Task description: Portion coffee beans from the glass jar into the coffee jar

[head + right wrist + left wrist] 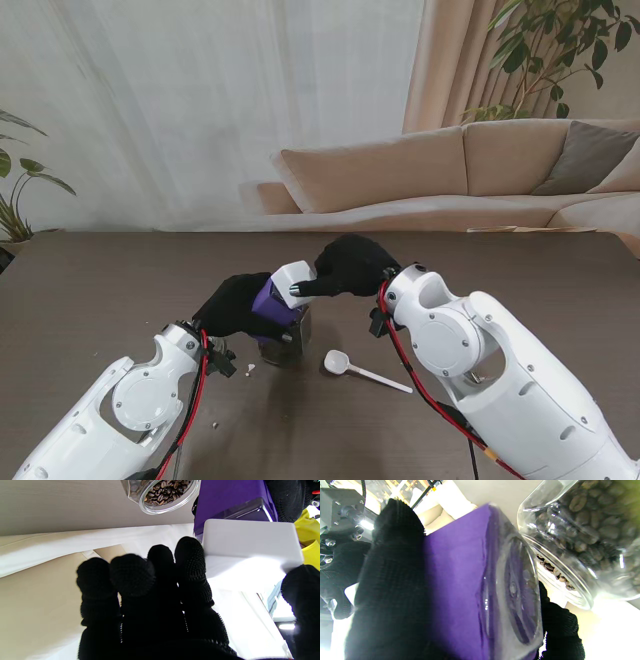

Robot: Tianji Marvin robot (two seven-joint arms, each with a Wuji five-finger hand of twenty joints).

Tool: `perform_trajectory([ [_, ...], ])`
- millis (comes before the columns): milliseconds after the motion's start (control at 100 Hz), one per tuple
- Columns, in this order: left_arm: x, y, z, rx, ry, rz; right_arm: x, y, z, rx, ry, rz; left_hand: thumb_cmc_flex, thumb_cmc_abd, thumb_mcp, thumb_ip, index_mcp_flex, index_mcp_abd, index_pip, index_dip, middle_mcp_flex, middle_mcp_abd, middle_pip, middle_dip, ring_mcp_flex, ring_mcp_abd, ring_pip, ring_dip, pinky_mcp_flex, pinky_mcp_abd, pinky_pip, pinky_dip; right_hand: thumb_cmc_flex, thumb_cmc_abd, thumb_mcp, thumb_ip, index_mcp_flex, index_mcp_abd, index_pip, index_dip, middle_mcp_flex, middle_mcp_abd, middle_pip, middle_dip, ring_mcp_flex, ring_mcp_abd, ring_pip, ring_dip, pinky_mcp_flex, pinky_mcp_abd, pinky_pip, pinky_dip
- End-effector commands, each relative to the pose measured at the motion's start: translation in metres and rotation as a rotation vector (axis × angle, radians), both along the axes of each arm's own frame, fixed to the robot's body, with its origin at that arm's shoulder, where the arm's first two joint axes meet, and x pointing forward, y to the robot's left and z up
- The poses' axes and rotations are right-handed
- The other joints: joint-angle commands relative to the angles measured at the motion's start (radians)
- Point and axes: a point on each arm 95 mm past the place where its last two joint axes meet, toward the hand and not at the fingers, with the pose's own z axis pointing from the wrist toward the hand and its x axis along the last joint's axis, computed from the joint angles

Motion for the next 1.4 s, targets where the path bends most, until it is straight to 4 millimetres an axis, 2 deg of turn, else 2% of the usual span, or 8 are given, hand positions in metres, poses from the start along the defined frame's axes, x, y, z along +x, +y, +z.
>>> perform_trajectory([
  [0,-0.001,-0.002,0.002,-0.001,0.004,-0.003,-0.004,-0.001,0.003,-0.011,-0.004,0.005,0.378,0.588,0.387,0.035,0.061,-0.099,0.154,0.062,0.077,-0.030,0.108,0.034,0.062,0.048,0.159,0.030,-0.043,-0.065,-0.005,0.008,0.049,0.002,0.034,0.057,0.065,-0.121,0.051,-0.006,-0.043,-0.058,0.005,0.007,0.005,-0.010,0.001,0.006,-0.178,0.026,0.047,-0.011],
  [390,-0.002,0.000,0.002,0.003,0.000,-0.001,0.003,-0.023,0.016,-0.028,-0.083,-0.095,0.378,0.587,0.387,0.035,0.061,-0.099,0.154,0.061,0.077,-0.032,0.109,0.034,0.062,0.046,0.159,0.029,-0.043,-0.066,-0.005,0.008,0.041,0.046,-0.071,0.089,-0.099,-0.117,-0.101,-0.017,-0.132,-0.039,0.001,0.005,-0.052,-0.006,0.002,0.011,-0.211,0.023,0.039,0.002],
  [590,-0.001,-0.001,0.002,0.005,0.001,-0.006,0.007,-0.029,0.022,-0.046,-0.064,-0.021,0.378,0.587,0.388,0.035,0.059,-0.098,0.153,0.061,0.077,-0.032,0.109,0.034,0.062,0.047,0.159,0.029,-0.043,-0.066,-0.005,0.008,0.149,-0.040,-0.012,0.079,-0.685,-0.190,-0.497,-0.156,-0.391,-0.059,0.015,0.000,-0.191,-0.041,0.041,0.041,-0.281,-0.029,0.020,0.022],
  [660,-0.001,-0.001,0.002,0.005,0.001,-0.007,0.007,-0.028,0.023,-0.048,-0.053,0.015,0.378,0.587,0.387,0.035,0.060,-0.098,0.154,0.061,0.077,-0.032,0.109,0.034,0.062,0.047,0.159,0.029,-0.043,-0.066,-0.005,0.008,0.193,-0.187,0.247,0.042,-0.864,-0.182,-0.473,-0.244,-0.441,-0.087,0.054,-0.013,-0.196,-0.058,0.079,0.045,-0.283,-0.044,0.029,0.031],
  [720,-0.001,-0.001,0.002,0.005,0.001,-0.008,0.006,-0.028,0.024,-0.064,-0.062,0.038,0.378,0.587,0.387,0.035,0.060,-0.098,0.154,0.061,0.077,-0.032,0.109,0.034,0.063,0.047,0.159,0.029,-0.043,-0.066,-0.005,0.008,0.206,-0.270,0.358,0.018,-0.938,-0.185,-0.408,-0.283,-0.460,-0.109,0.067,-0.020,-0.200,-0.073,0.081,0.043,-0.284,-0.054,0.029,0.028],
  [790,-0.001,-0.001,0.001,0.006,0.001,-0.008,0.006,-0.026,0.024,-0.079,-0.063,0.060,0.378,0.588,0.388,0.035,0.060,-0.098,0.154,0.061,0.077,-0.032,0.109,0.034,0.062,0.047,0.159,0.029,-0.043,-0.066,-0.005,0.008,0.226,-0.328,0.405,0.004,-0.966,-0.190,-0.330,-0.354,-0.480,-0.120,0.068,-0.030,-0.209,-0.080,0.077,0.043,-0.289,-0.061,0.022,0.023],
  [1150,0.000,-0.002,0.001,0.002,0.002,-0.016,0.009,-0.007,0.023,-0.112,-0.035,0.129,0.378,0.587,0.388,0.035,0.060,-0.097,0.154,0.061,0.078,-0.031,0.109,0.034,0.062,0.048,0.159,0.029,-0.044,-0.066,-0.005,0.008,0.216,-0.439,0.440,-0.008,-0.947,-0.241,-0.294,-0.375,-0.500,-0.117,0.073,-0.026,-0.233,-0.074,0.074,0.048,-0.307,-0.060,0.008,0.024],
  [1390,0.001,-0.003,0.001,0.000,0.000,-0.024,0.008,0.004,0.017,-0.111,-0.013,0.152,0.378,0.587,0.388,0.035,0.059,-0.097,0.154,0.061,0.078,-0.033,0.109,0.034,0.063,0.047,0.159,0.029,-0.042,-0.066,-0.004,0.008,0.226,-0.384,0.436,-0.002,-0.716,-0.278,-0.185,-0.328,-0.410,-0.108,0.077,-0.023,-0.192,-0.071,0.072,0.043,-0.280,-0.052,0.010,0.024],
])
